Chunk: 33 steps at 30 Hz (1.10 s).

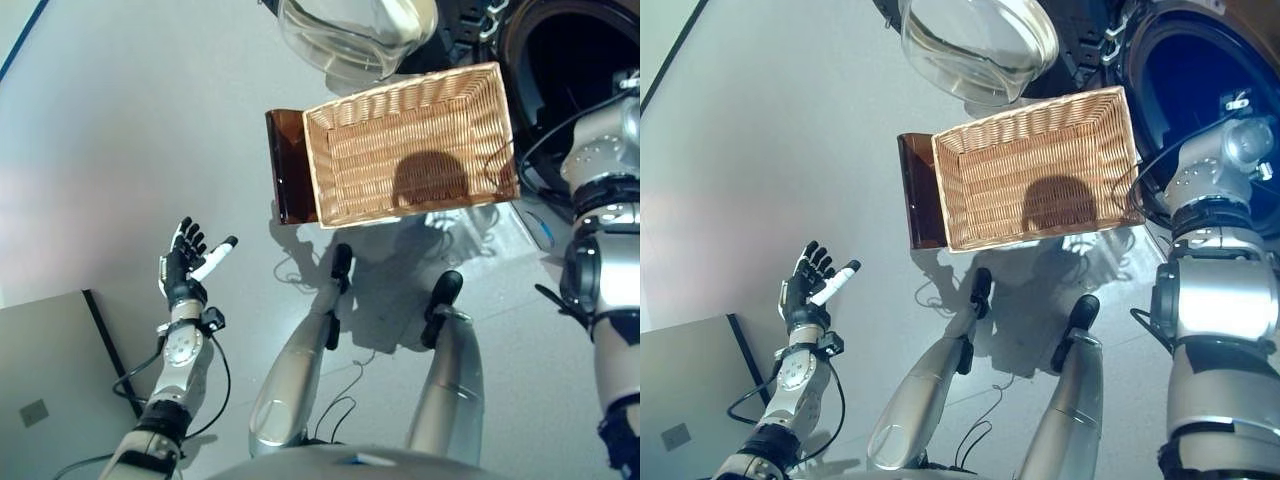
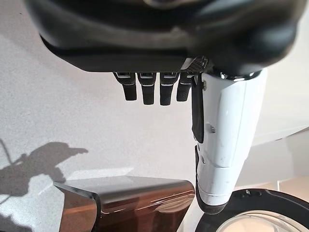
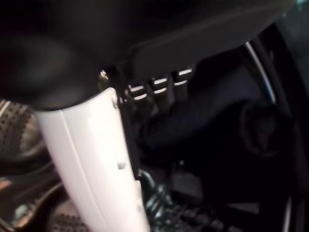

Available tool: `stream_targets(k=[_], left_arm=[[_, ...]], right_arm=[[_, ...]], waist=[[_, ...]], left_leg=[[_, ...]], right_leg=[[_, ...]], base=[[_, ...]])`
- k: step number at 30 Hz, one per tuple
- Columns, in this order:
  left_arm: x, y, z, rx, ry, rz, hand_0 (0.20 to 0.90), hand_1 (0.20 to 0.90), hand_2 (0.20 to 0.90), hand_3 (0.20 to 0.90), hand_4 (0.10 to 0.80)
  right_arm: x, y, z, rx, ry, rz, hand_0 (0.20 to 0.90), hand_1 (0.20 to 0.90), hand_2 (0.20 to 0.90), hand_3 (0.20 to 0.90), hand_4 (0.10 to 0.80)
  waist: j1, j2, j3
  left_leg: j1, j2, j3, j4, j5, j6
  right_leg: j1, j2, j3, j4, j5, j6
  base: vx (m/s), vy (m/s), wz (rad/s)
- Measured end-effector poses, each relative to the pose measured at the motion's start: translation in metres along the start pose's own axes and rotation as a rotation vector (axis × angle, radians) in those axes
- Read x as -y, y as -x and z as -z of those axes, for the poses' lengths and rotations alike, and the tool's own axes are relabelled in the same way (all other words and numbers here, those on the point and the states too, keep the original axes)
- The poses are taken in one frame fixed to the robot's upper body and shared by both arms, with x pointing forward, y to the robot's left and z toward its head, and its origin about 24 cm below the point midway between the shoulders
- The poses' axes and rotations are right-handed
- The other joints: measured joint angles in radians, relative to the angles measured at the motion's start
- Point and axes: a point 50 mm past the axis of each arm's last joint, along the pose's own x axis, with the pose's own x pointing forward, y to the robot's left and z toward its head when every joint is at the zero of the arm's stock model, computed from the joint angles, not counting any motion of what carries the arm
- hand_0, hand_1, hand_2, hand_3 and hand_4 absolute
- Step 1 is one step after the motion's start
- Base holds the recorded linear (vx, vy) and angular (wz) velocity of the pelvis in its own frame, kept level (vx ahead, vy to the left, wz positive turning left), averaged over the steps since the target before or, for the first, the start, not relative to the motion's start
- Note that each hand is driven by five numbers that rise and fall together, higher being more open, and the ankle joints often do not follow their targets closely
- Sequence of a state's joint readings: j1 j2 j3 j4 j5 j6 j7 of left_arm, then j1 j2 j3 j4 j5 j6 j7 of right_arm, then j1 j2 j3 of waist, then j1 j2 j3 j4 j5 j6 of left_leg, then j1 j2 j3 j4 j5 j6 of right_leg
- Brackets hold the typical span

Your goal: Pick up the clothes and place them into the washing machine

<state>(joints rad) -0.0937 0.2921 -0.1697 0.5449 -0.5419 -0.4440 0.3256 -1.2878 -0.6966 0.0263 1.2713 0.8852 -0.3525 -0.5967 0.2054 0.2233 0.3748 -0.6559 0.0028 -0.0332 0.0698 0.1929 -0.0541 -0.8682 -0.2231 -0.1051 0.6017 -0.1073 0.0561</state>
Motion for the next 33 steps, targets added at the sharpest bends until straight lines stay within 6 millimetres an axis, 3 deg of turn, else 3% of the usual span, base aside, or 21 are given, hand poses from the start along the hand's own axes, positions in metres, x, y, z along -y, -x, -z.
stream_targets(k=[5, 9, 13, 18, 23, 27, 30, 32, 33], left_arm=[[-0.001, 0.001, 0.005, -0.024, 0.002, 0.011, 0.900, 0.900, 0.900, 0.900, 0.800], [-0.001, 0.001, 0.006, -0.029, -0.001, 0.018, 0.900, 0.900, 0.900, 0.900, 0.800], [-0.001, 0.001, 0.011, -0.056, -0.018, 0.015, 0.900, 0.900, 0.900, 0.900, 0.800], [-0.001, 0.001, 0.020, -0.096, -0.044, 0.011, 0.900, 0.900, 0.900, 0.900, 0.800], [-0.017, 0.011, 0.047, -0.223, -0.082, -0.077, 0.900, 0.900, 0.900, 0.900, 0.800], [-0.047, 0.037, 0.082, -0.417, -0.173, -0.163, 0.900, 0.900, 0.900, 0.900, 0.800], [-0.065, 0.051, 0.094, -0.500, -0.234, -0.179, 0.900, 0.900, 0.900, 0.900, 0.800], [-0.072, 0.055, 0.097, -0.525, -0.247, -0.195, 0.900, 0.900, 0.900, 0.900, 0.800], [-0.077, 0.060, 0.102, -0.569, -0.296, -0.194, 0.900, 0.900, 0.900, 0.900, 0.800]], right_arm=[[-0.015, 0.020, 0.032, -0.094, -0.044, -0.086, 0.900, 0.900, 0.900, 0.900, 0.800], [-0.013, 0.042, 0.070, -0.186, -0.020, -0.112, 0.900, 0.900, 0.900, 0.900, 0.800], [0.006, 0.072, 0.121, -0.323, 0.027, -0.105, 0.900, 0.900, 0.900, 0.900, 0.800], [0.034, 0.111, 0.167, -0.450, 0.061, -0.146, 0.900, 0.900, 0.900, 0.900, 0.800], [0.089, 0.153, 0.204, -0.534, 0.201, -0.256, 0.900, 0.900, 0.900, 0.900, 0.800], [0.172, 0.196, 0.226, -0.652, 0.393, -0.310, 0.900, 0.900, 0.900, 0.900, 0.800], [0.239, 0.212, 0.226, -0.745, 0.560, -0.258, 0.900, 0.900, 0.900, 0.900, 0.800], [0.257, 0.214, 0.222, -0.762, 0.648, -0.292, 0.900, 0.900, 0.900, 0.900, 0.800], [0.280, 0.217, 0.219, -0.795, 0.773, -0.312, 0.900, 0.900, 0.900, 0.900, 0.800]], waist=[[-0.029, 0.001, 0.000], [-0.036, 0.001, -0.001], [-0.042, -0.003, -0.003], [-0.058, -0.007, -0.003], [-0.086, -0.063, -0.016], [-0.144, -0.172, -0.061], [-0.178, -0.235, -0.115], [-0.180, -0.247, -0.129], [-0.195, -0.252, -0.140]], left_leg=[[0.009, 0.002, 0.006, 0.022, -0.008, 0.006], [0.008, 0.004, 0.012, 0.038, -0.013, 0.008], [0.012, 0.005, 0.011, 0.076, -0.033, 0.013], [0.042, 0.005, 0.016, 0.107, -0.059, 0.022], [0.127, 0.010, 0.029, 0.108, -0.085, 0.030], [0.276, 0.022, 0.069, 0.078, -0.124, 0.039], [0.361, 0.024, 0.094, 0.040, -0.136, 0.047], [0.398, 0.025, 0.108, 0.017, -0.134, 0.051], [0.459, 0.027, 0.125, -0.015, -0.134, 0.058]], right_leg=[[0.023, 0.006, 0.006, -0.022, 0.011, 0.006], [0.030, 0.011, 0.009, -0.032, 0.026, 0.005], [0.063, 0.013, 0.007, -0.051, 0.037, 0.010], [0.126, 0.014, 0.008, -0.090, 0.052, 0.029], [0.234, 0.027, 0.018, -0.159, 0.066, 0.042], [0.398, 0.041, 0.036, -0.274, 0.091, 0.055], [0.494, 0.042, 0.039, -0.358, 0.118, 0.065], [0.539, 0.043, 0.038, -0.406, 0.145, 0.071], [0.609, 0.045, 0.039, -0.477, 0.181, 0.080]], base=[[-0.025, 0.036, -0.05], [-0.011, 0.034, -0.07], [-0.007, 0.038, -0.02], [0.032, 0.033, -0.04], [0.112, 0.053, -0.12], [0.150, 0.028, -0.34], [0.159, -0.004, -0.25], [0.133, -0.023, -0.26], [0.153, -0.027, -0.27]])
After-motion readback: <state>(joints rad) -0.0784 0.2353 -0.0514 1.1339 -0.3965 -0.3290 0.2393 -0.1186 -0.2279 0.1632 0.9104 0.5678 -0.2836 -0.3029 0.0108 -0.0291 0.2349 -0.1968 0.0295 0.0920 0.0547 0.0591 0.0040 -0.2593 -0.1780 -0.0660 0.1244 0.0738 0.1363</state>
